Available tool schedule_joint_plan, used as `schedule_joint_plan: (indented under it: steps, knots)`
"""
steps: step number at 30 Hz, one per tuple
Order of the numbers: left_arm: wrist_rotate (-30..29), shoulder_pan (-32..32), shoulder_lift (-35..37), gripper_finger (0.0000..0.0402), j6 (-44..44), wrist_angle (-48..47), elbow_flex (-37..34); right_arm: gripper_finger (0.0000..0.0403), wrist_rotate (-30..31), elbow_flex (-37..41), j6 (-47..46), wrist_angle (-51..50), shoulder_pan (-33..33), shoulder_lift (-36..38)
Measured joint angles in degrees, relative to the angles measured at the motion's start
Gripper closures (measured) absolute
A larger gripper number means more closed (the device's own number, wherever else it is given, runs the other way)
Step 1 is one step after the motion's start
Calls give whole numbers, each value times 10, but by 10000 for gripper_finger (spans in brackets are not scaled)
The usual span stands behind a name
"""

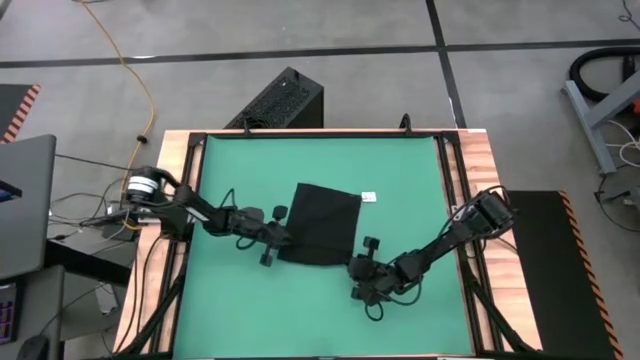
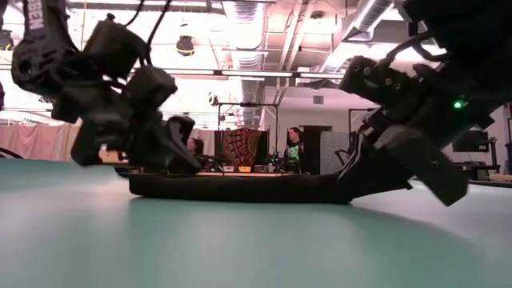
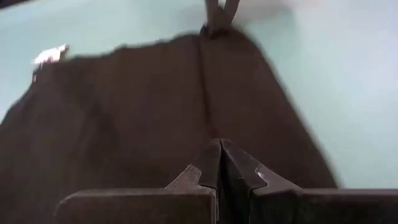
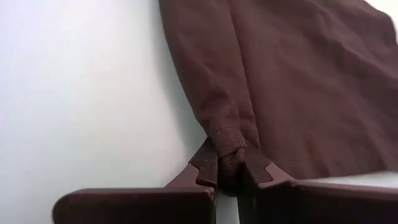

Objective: Roll towel
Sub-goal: Roll the black towel

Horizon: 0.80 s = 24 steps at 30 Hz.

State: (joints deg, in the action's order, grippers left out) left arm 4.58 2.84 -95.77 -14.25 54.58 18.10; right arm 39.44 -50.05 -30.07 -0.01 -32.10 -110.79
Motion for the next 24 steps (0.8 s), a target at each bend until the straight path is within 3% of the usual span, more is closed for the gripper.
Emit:
schedule_joint_plan:
  steps: [8,14,24]
  knots:
    - [-3,-22,-72,401,-8,10,19,369,-51,0,-11,-32,-3,50]
    - [9,-22,-76,401,13,6,21,369,-95,0,-68,-80,1,79]
    - [38,-22,-76,401,44,-1,21,369,-151,0,-121,-68,17,99]
